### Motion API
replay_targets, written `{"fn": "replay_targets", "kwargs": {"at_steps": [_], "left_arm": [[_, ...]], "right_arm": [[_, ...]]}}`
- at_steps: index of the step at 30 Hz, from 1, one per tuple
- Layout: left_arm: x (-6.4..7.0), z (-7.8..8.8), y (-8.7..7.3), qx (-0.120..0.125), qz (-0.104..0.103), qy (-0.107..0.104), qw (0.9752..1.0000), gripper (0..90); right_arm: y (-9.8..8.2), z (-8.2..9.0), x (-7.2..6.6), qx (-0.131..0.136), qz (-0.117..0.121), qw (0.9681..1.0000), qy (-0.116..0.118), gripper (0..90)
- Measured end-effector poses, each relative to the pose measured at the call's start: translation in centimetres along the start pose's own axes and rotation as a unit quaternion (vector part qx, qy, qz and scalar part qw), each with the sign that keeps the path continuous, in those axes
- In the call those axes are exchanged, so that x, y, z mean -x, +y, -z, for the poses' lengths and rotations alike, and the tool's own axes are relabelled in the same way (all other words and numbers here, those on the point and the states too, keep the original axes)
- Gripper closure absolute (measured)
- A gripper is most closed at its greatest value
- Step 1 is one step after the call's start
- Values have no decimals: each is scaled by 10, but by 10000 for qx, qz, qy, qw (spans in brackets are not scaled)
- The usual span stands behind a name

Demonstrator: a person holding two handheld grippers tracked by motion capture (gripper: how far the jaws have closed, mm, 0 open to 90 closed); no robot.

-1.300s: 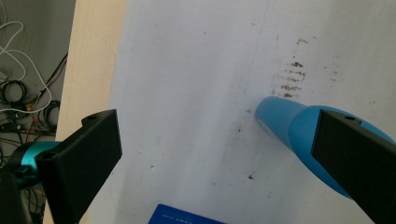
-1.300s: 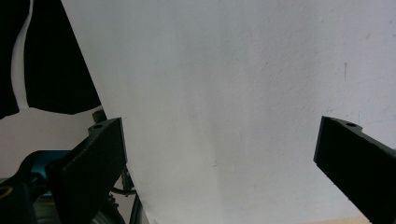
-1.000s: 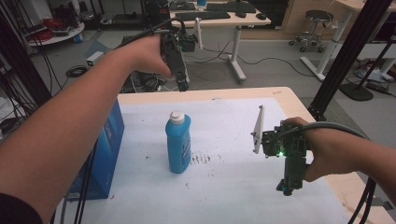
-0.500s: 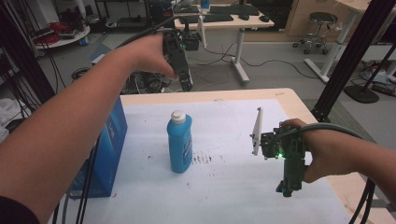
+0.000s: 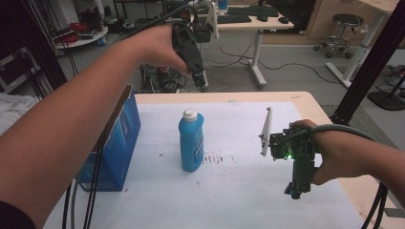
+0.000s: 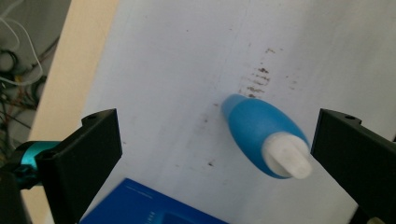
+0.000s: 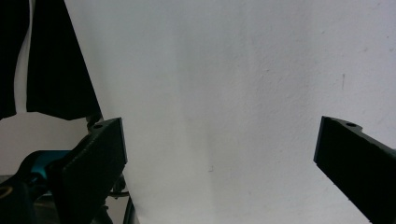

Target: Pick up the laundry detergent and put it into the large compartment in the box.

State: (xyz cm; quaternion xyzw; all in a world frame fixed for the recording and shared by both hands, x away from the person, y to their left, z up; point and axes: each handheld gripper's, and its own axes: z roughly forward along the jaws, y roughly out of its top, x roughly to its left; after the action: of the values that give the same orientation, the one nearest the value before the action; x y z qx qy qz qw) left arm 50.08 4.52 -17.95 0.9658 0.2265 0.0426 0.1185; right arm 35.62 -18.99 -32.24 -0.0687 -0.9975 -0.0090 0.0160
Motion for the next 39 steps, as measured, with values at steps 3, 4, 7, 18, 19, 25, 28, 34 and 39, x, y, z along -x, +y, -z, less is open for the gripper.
{"fn": "replay_targets", "kwargs": {"at_steps": [3,4,7,18,19,25,28,34,39], "left_arm": [[8,4,-3,-135,178,26,9997,18],[11,5,-4,-153,221,55,9996,18],[19,9,-7,-118,464,11,9989,18],[43,7,-13,-241,1339,-69,9907,18],[44,7,-14,-245,1420,-57,9896,18],[48,4,-19,-198,2080,26,9779,18],[50,-2,-23,-315,2362,-3,9712,18],[51,-18,-30,-444,2819,103,9583,18],[50,-29,-34,-460,3034,6,9517,18]], "right_arm": [[1,-1,-1,-59,-1,10000,-9,14],[1,-1,-1,-64,26,10000,-2,14],[3,-1,-3,-92,85,9999,-14,14],[6,6,-15,-80,291,9995,-112,14],[6,5,-16,-71,316,9994,-111,14],[8,7,-21,-67,335,9993,-152,14],[8,7,-23,-83,350,9992,-170,14],[8,6,-27,-81,400,9990,-160,14],[9,6,-29,-105,437,9988,-171,14]]}}
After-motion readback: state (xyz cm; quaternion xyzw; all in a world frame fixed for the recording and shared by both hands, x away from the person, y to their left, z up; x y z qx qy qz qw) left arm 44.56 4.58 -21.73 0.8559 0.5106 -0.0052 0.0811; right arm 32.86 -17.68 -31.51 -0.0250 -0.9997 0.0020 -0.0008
